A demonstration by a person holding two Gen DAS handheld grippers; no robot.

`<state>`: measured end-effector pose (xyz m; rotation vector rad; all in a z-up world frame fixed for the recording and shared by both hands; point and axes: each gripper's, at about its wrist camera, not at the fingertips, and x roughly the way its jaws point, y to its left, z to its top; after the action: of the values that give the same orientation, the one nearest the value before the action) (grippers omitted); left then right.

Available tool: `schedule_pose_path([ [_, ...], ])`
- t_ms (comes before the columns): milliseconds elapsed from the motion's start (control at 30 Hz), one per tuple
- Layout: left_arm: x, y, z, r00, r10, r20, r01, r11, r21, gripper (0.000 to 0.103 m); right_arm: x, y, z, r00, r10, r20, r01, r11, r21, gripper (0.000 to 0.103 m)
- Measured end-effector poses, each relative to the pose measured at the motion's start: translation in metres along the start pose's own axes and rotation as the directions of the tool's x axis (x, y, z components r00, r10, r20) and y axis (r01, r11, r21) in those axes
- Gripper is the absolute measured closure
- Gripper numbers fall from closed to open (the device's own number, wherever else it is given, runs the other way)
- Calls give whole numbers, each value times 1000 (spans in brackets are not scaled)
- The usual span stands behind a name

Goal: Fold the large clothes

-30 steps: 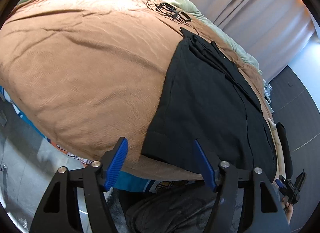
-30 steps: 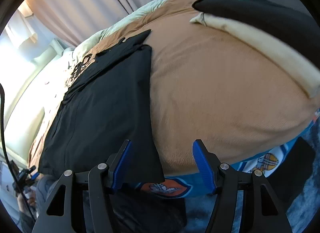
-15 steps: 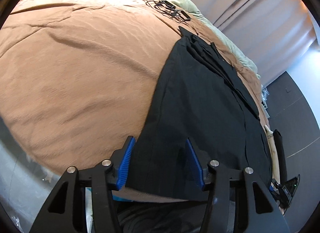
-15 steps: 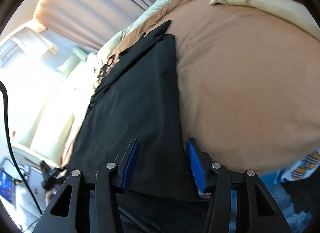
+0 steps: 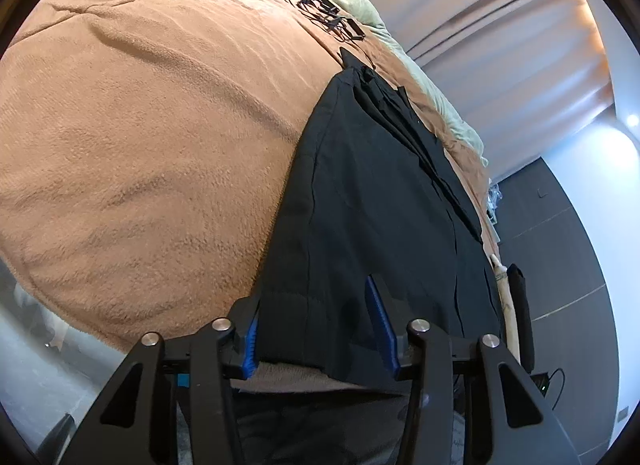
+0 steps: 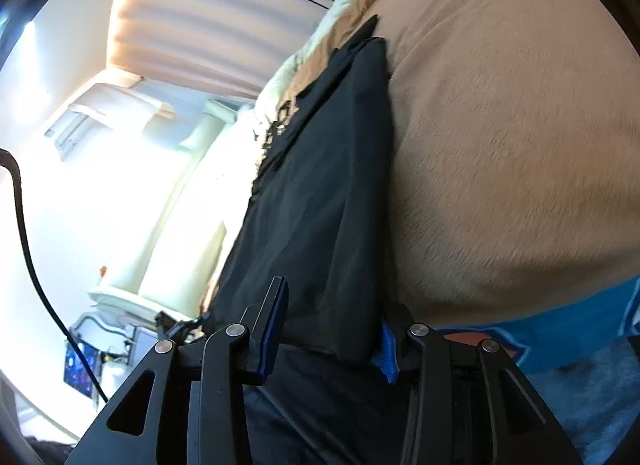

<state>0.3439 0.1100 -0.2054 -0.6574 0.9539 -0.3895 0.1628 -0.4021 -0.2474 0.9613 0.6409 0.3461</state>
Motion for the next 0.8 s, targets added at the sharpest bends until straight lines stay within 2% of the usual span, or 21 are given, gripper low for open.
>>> schedule_pose_path([
  [67,4,1,3,1000,2,6,-2,1000,-8,63,3,-4,1,1000,10,28,-11,999,30,61],
  [133,7,2,3,1000,11,13,-11,1000,-20,80,7,-6,4,998,7,57,-11,998,61,62],
  [167,10,3,3,1000,19,5,-19,999,-32,92,8,-5,6,998,1,65,-5,998,66,66],
  [200,11,4,2,1000,15,4,-15,999,-47,95,10,-4,8,997,-8,74,2,997,71,75],
  [267,3,1,1,999,-2,44,5,998,-68,98,13,0,12,995,-21,94,13,996,90,95],
  [300,-1,-3,2,998,-8,62,12,998,-66,98,10,1,14,994,-23,108,13,995,95,97],
  [400,-18,-19,6,993,-41,111,47,997,-56,99,-2,19,19,984,-2,176,-10,998,67,98],
  [533,-39,-47,12,984,-82,157,83,997,-4,99,-18,54,29,977,11,215,-13,1000,9,98],
  [800,-99,-69,19,950,-188,248,198,980,-16,99,-51,118,35,959,86,270,-62,993,-97,98],
])
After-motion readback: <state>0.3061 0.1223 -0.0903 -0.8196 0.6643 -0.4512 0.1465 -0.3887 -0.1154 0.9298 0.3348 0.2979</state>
